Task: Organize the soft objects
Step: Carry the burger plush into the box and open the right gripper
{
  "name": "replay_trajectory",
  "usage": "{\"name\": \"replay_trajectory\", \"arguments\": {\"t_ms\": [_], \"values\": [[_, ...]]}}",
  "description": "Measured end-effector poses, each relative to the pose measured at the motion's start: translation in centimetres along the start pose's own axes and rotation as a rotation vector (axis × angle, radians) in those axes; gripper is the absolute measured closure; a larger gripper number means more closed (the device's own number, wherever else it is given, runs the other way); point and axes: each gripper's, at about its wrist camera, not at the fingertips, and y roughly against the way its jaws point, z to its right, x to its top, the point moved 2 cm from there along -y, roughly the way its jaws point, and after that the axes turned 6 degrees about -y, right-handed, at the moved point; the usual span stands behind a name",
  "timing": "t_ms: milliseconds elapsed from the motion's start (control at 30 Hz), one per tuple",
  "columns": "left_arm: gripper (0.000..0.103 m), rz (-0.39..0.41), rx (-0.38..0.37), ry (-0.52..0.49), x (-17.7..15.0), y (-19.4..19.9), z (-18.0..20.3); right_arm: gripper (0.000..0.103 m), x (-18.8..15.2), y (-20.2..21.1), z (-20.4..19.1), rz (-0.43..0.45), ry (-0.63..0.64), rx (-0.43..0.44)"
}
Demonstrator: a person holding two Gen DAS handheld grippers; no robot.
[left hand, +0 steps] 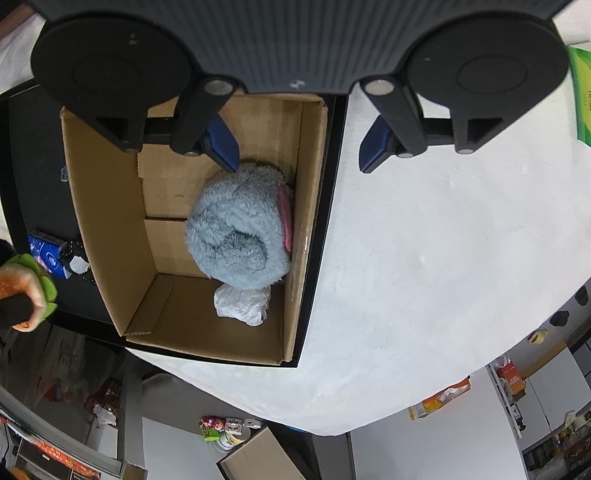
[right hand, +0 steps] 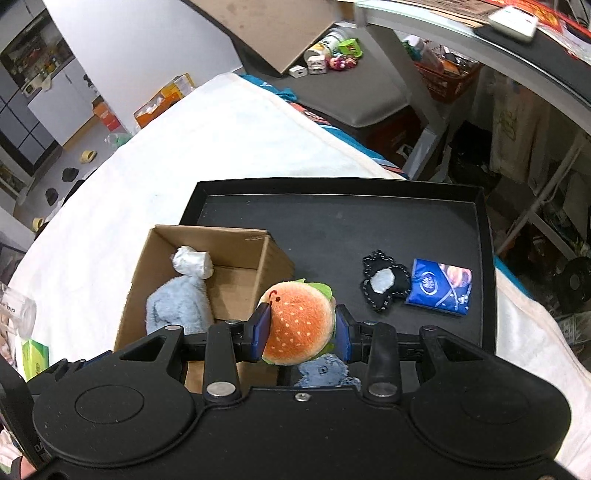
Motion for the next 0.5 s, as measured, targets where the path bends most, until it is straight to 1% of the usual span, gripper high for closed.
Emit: {"name": "replay_trajectory", "arguments": {"t_ms": [67, 133, 167, 200, 233, 300, 333, 400, 500], "values": [[0.034, 0.007, -0.009, 0.008, 0.0, 0.1, -0.2, 0.067, 0.3, -0.1, -0.8, 0.002, 0.01, -0.007], [0.038, 0.01, -0.017, 0.016, -0.1, 0.0, -0.3, 0.067, 0.5, 0.0, -1.6, 0.005, 0.02, -0.008], [0.043, 0.009, -0.021, 0.019, -0.1, 0.0, -0.5, 0.067, 0.7, 0.0, -2.1, 0.008, 0.028, -0.008], [0.052, 0.007, -0.025, 0.022, -0.1, -0.1, -0.5, 0.067, 0.8, 0.0, -2.5, 0.009, 0.035, -0.007], [0.056, 0.003, -0.029, 0.025, -0.1, -0.2, -0.6, 0.067, 1.0, 0.0, -3.0, 0.01, 0.042, -0.007], [0.068, -0.012, -0.036, 0.033, -0.2, -0.5, -0.7, 0.067, 1.2, -0.1, -3.7, 0.012, 0.053, -0.008], [0.07, -0.023, -0.044, 0.038, -0.2, -0.7, -0.8, 0.067, 1.3, -0.2, -4.1, 0.012, 0.059, -0.007], [0.079, -0.029, -0.052, 0.048, -0.2, -0.8, -1.0, 0.067, 1.4, -0.3, -4.9, 0.011, 0.076, -0.011], [0.082, -0.027, -0.063, 0.056, -0.4, -0.8, -1.1, 0.067, 1.5, -0.7, -6.0, 0.01, 0.103, -0.019]]}}
